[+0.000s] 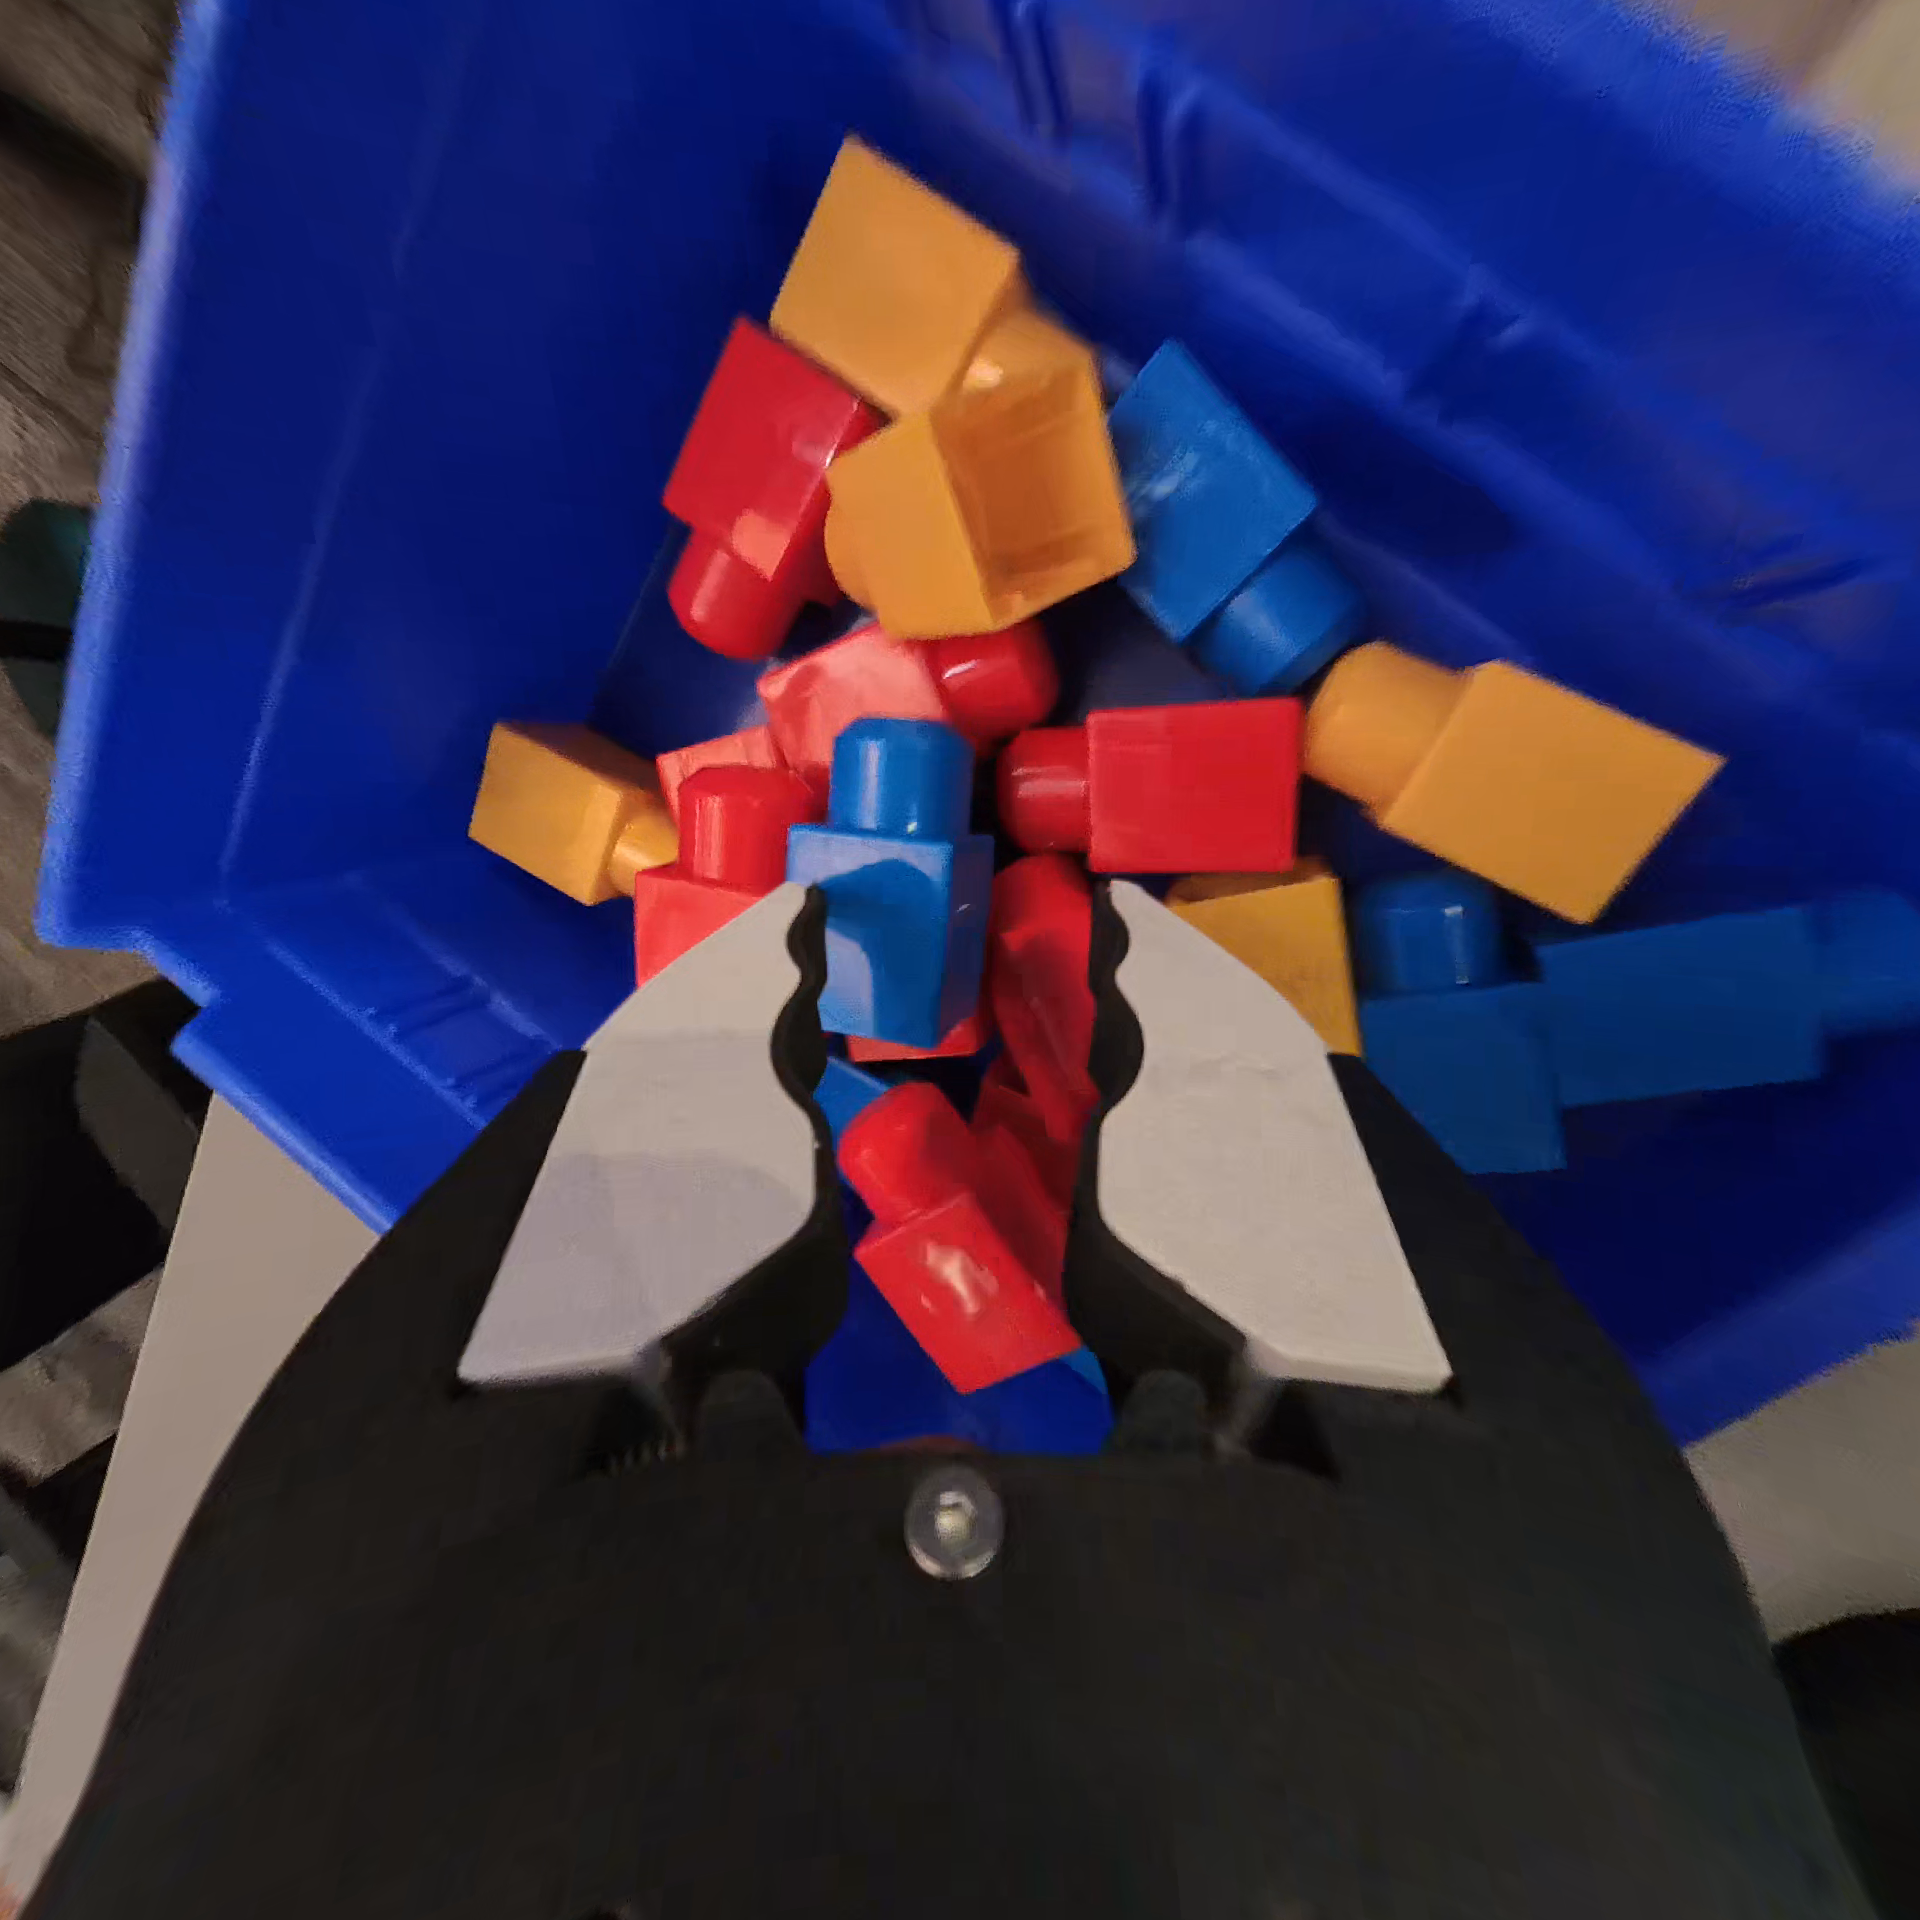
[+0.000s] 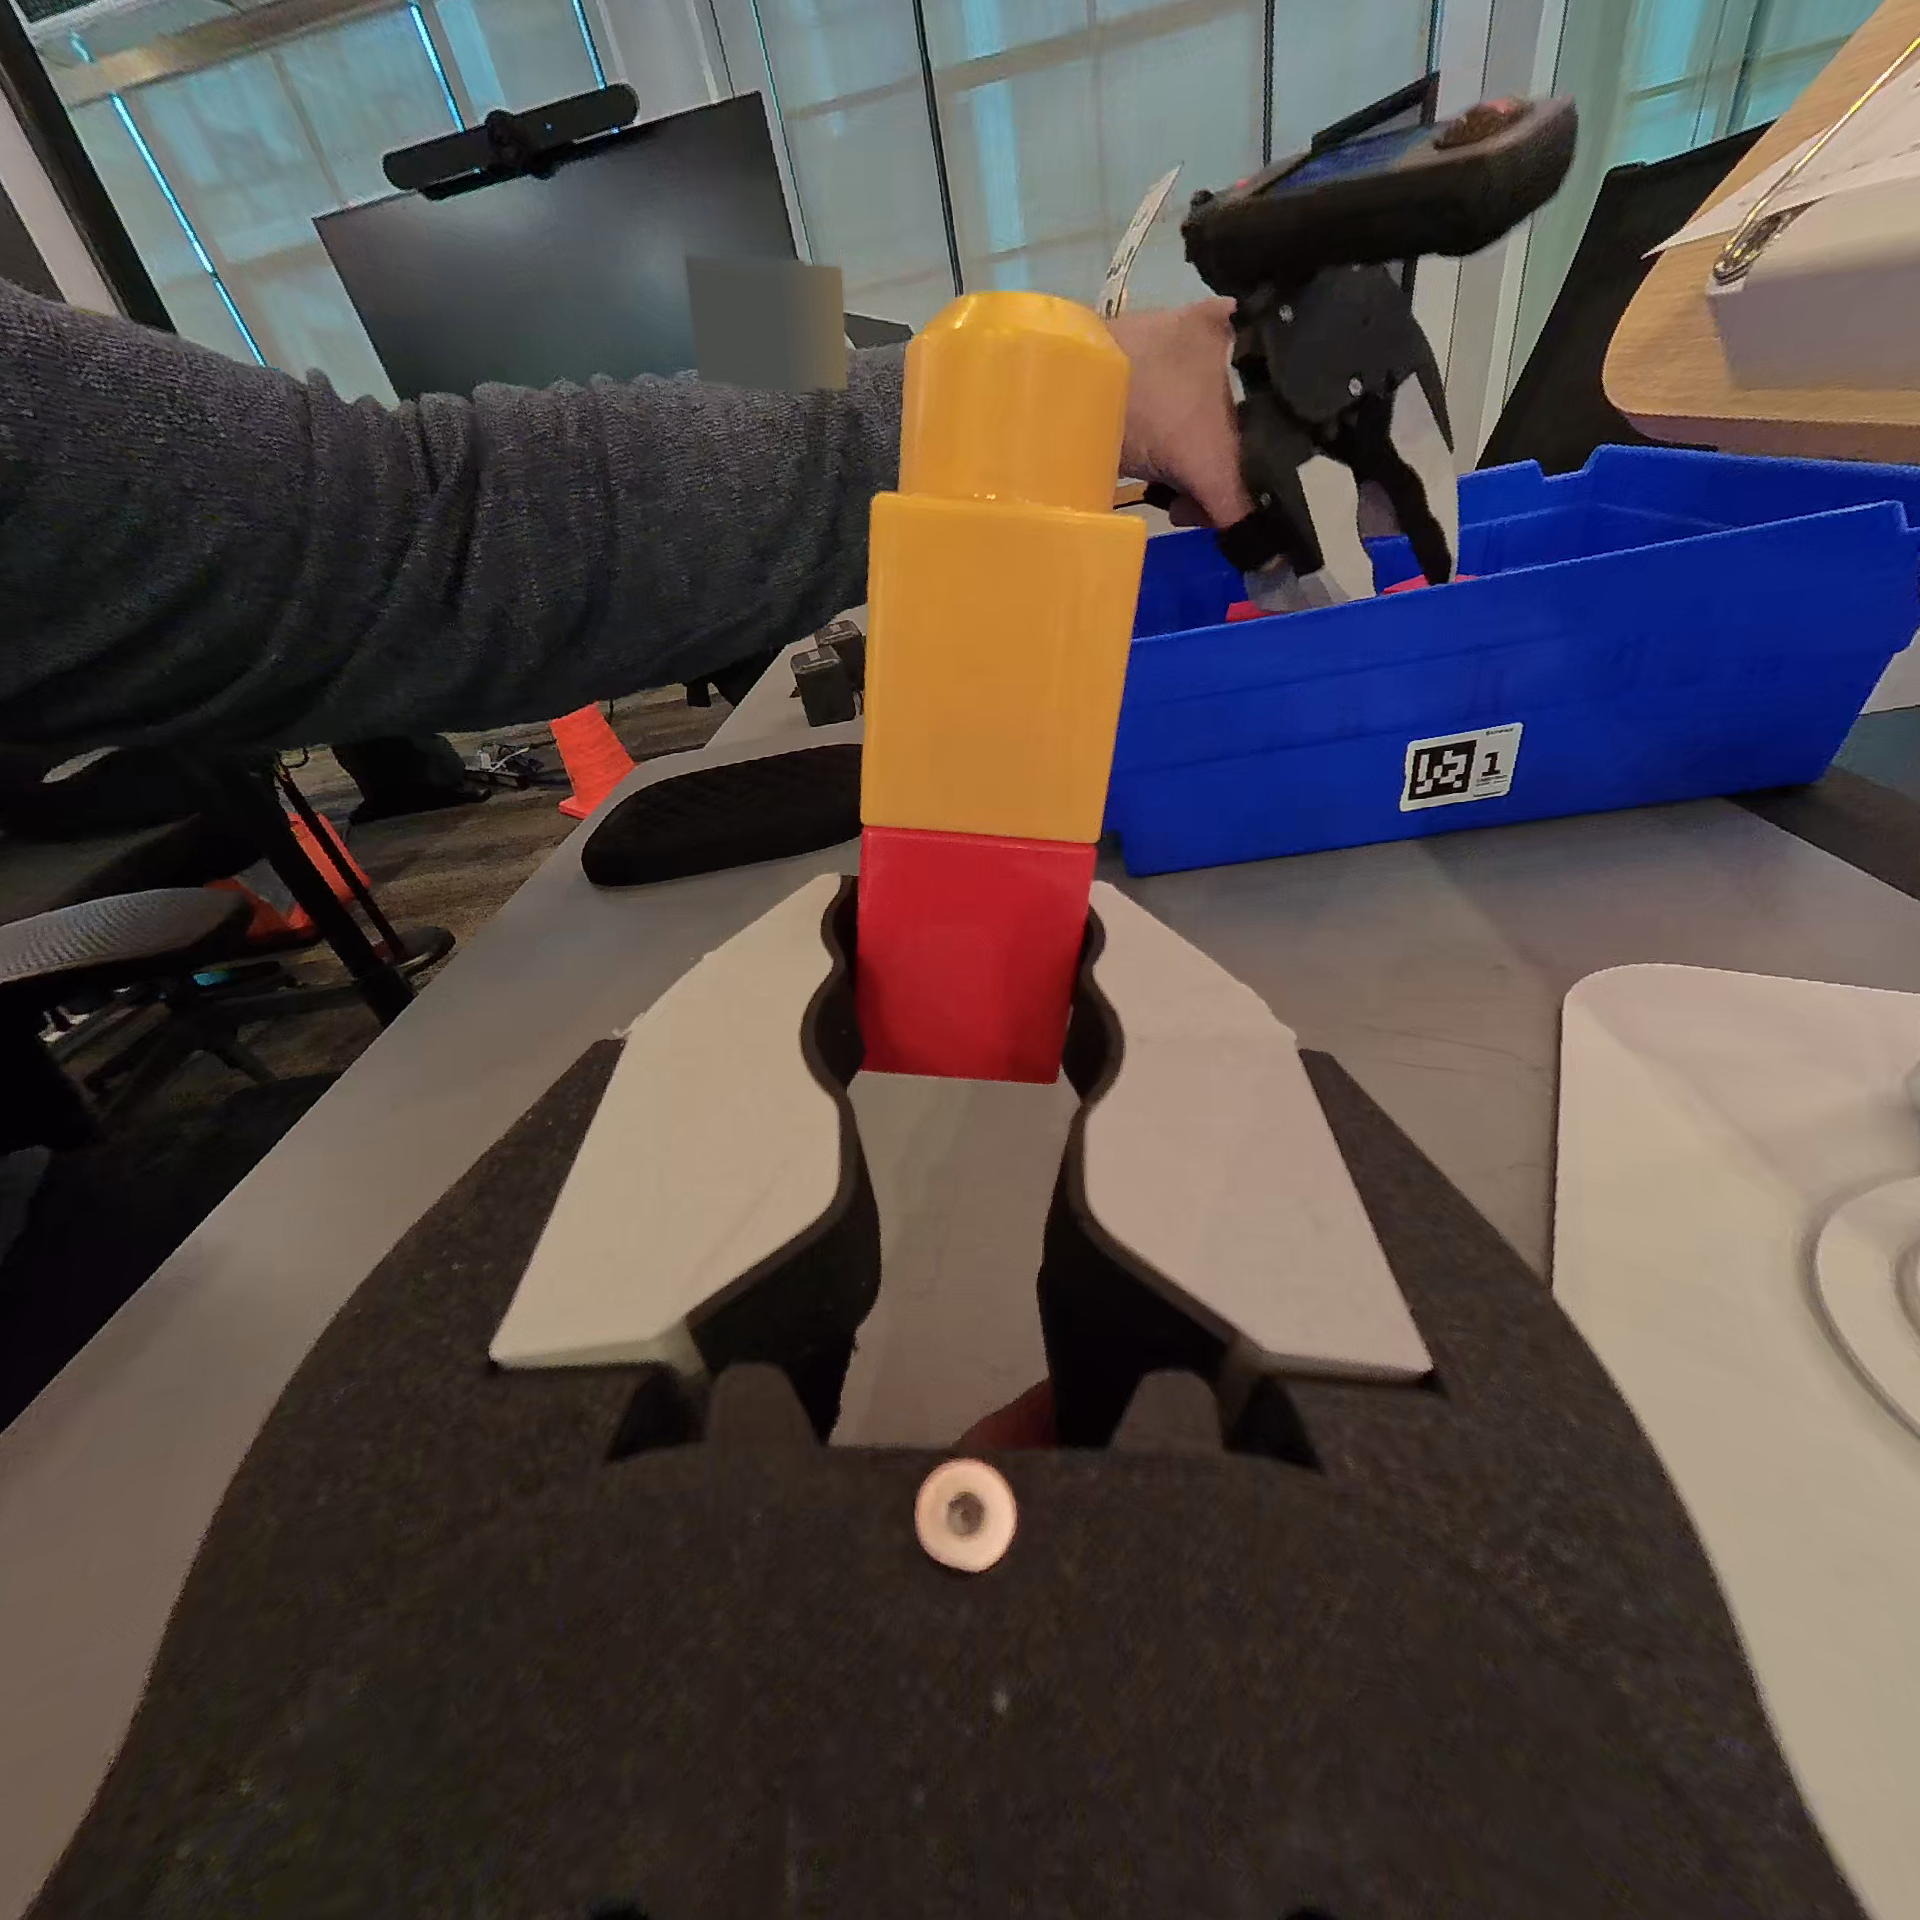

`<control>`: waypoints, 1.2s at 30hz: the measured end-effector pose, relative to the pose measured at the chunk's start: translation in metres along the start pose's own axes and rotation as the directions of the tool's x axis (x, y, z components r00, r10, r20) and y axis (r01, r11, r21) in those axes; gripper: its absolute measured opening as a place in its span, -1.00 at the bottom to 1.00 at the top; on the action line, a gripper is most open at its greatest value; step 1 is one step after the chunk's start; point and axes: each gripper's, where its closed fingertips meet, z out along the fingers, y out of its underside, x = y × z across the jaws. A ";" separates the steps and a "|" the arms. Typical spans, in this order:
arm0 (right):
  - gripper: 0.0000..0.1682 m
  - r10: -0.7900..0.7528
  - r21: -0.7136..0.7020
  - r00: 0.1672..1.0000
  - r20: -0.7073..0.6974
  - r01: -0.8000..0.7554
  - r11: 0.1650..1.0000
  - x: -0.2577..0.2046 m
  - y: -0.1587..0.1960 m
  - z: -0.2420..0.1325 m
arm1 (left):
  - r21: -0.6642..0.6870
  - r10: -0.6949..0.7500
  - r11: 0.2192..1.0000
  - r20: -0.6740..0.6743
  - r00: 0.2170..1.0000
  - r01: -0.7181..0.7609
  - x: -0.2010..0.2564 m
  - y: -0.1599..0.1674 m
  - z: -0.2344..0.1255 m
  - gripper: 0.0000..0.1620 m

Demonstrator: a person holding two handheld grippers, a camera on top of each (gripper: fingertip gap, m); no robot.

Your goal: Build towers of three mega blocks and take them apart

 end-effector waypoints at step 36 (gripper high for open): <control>-0.57 0.015 0.010 1.000 0.001 -0.015 1.000 0.002 -0.001 -0.001 | 0.488 -0.241 0.824 -0.156 0.958 0.287 0.022 -0.062 -0.082 -0.55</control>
